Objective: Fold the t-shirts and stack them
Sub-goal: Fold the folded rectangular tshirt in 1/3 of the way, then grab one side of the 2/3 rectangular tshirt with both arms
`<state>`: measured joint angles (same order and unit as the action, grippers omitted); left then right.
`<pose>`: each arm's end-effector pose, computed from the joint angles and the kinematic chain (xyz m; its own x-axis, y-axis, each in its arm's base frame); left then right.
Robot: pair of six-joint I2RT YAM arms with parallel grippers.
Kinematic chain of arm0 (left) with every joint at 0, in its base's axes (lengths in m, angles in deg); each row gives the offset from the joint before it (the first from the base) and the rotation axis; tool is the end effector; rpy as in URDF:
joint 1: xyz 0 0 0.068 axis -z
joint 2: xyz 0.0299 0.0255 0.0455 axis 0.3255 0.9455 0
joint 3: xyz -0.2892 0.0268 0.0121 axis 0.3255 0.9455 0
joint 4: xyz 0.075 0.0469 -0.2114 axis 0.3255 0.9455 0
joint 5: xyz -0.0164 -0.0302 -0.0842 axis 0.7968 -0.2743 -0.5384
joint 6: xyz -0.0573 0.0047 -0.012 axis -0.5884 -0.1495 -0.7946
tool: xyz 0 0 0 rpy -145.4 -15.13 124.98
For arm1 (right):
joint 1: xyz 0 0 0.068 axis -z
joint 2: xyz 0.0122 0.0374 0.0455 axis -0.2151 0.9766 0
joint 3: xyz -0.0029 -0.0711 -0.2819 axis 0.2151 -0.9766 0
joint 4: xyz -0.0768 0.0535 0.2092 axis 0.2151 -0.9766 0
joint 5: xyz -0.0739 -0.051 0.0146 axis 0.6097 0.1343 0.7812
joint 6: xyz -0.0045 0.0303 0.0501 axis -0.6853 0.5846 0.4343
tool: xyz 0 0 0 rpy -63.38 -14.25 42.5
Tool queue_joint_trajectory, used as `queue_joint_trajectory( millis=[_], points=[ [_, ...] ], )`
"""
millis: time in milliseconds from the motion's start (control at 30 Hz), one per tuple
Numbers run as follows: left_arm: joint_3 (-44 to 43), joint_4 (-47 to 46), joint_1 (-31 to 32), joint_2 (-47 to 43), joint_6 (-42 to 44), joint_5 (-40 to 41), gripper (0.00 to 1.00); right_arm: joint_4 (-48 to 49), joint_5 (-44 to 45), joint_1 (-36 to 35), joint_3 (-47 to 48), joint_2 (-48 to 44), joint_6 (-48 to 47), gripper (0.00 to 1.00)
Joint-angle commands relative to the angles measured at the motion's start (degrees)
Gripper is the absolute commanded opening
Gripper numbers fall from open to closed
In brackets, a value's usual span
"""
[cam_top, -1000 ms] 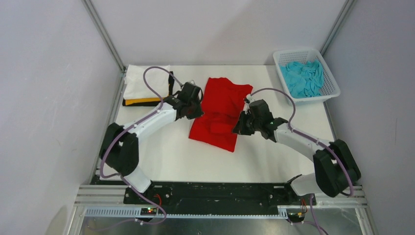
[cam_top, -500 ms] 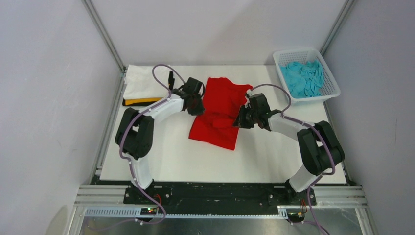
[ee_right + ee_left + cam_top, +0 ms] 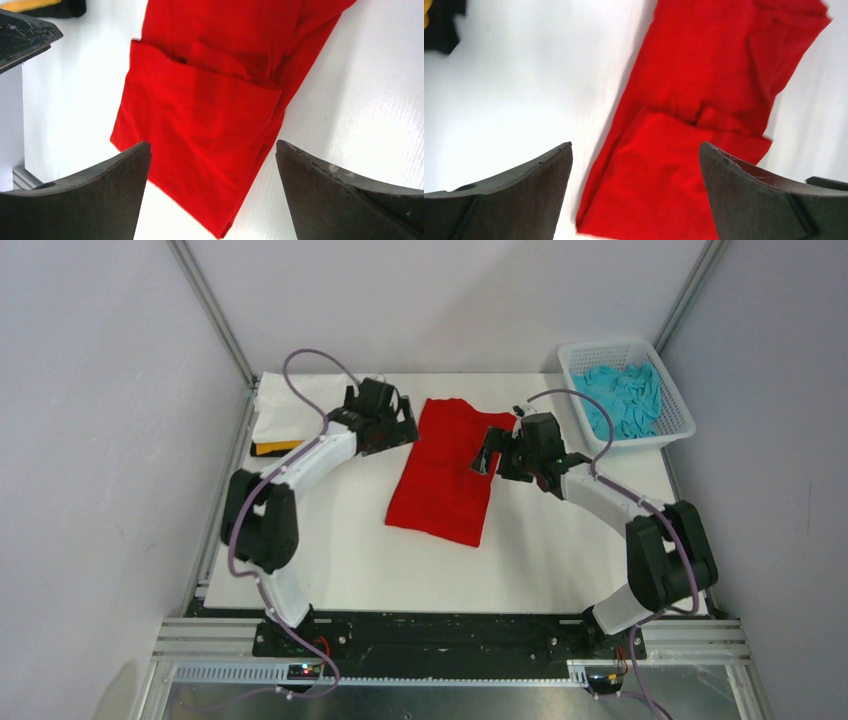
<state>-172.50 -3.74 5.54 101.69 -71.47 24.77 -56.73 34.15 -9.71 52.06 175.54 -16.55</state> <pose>0.3517 -0.1563 0.2840 -0.7597 -0.2724 -0.5905 -0.0882 0.9428 -0.3215 0.2893 0.1269 0.2610 -0.7543 0.1851 -0.6299 -0.1863 0.8597 0.4757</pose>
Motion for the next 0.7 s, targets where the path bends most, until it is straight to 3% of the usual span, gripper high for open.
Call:
queue_joint_trajectory(
  millis=[0, 233, 300, 400, 500, 667],
  points=[
    [10.1, 0.83, -0.36, -11.47, -0.47, 2.9, 1.0, -3.76, 2.34, -3.6, -3.49, -6.3, -2.64, 0.99],
    [34.24, -4.31, -0.05, -24.41, -5.52, -3.71, 1.0, -7.25, 14.67, -16.54, -11.6, -13.93, -4.66, 0.99],
    [39.01, -7.15, 0.29, -26.4, -6.58, -6.63, 1.0, -6.77, 14.62, -18.32, -14.65, -15.99, -3.16, 0.99],
    [42.5, -11.52, 0.34, -26.45, -8.04, -9.6, 0.96, -2.99, 9.86, -19.07, -18.63, -17.05, 0.56, 0.99],
    [43.75, -14.3, 0.43, -24.34, -8.47, -11.92, 0.83, 0.24, 7.17, -19.12, -21.8, -16.16, 3.55, 0.94],
    [44.39, -15.91, 0.43, -20.89, -8.6, -14.14, 0.72, 3.17, 6.94, -19.06, -22.72, -13.59, 5.01, 0.84]
  ],
)
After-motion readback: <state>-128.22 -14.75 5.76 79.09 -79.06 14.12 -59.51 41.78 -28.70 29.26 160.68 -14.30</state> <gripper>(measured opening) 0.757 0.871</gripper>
